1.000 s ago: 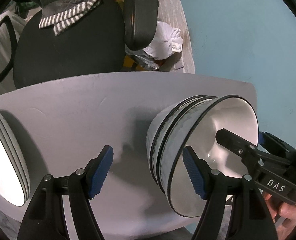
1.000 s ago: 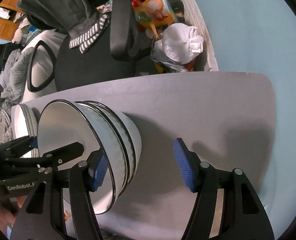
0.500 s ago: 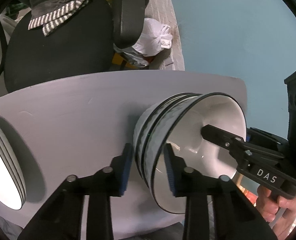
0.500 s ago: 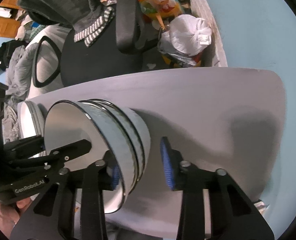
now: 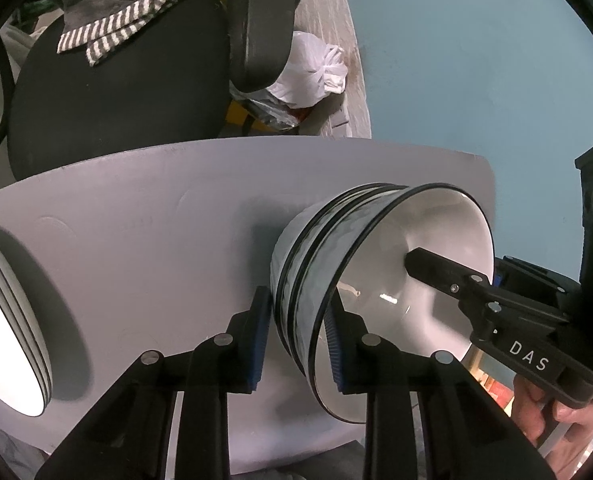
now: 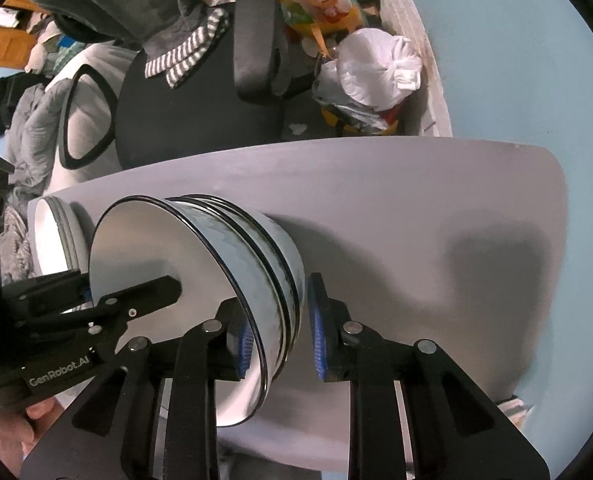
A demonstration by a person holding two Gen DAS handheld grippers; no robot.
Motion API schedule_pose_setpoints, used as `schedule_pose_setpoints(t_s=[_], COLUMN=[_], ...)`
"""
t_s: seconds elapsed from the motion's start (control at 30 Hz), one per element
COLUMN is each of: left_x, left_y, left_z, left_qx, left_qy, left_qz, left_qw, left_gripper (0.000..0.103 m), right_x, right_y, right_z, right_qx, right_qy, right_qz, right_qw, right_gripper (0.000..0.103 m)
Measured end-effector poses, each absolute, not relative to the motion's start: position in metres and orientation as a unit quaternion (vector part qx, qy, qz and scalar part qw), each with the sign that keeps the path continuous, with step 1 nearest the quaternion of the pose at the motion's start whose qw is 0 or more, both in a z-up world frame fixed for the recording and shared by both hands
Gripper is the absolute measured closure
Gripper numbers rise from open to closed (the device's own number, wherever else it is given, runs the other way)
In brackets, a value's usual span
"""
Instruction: Organize plates and bowls
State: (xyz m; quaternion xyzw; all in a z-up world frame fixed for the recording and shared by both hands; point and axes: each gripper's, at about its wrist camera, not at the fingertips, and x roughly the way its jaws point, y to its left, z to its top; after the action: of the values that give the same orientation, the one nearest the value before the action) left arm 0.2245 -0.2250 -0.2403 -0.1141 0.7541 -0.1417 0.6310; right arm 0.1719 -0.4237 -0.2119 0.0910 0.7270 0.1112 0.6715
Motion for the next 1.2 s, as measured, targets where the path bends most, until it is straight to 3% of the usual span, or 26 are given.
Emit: schedule_pose_setpoints(t_s=[0.37,1.0,1.2], left_x=[0.223,0.216,0.215], left_y=[-0.232,-0.239,-0.239], left_z=[-0.237,-0.229,-0.228], left_qx=[-0.085,-0.056,-0.053], left_qy=[0.750,0.735,0.734], left_qz=[-0.146,-0.122,-0.115], left_qw=[0.639,0.664,0.668], left_gripper=[0.077,0.080,0.081], right_x=[0.168,0.166,0.165], right_y=[-0.440,-0.411,-0.414], right_z=[-0.222,-0.209,-0.207], right_qx=[0.186,0.069,0.078], right_qy=[0.737,0.732,0.728], right_qz=[0.096,0.090,0.069], right_qw=[0.642,0.671,0.678], right_gripper=[0.081,0.080,0.087])
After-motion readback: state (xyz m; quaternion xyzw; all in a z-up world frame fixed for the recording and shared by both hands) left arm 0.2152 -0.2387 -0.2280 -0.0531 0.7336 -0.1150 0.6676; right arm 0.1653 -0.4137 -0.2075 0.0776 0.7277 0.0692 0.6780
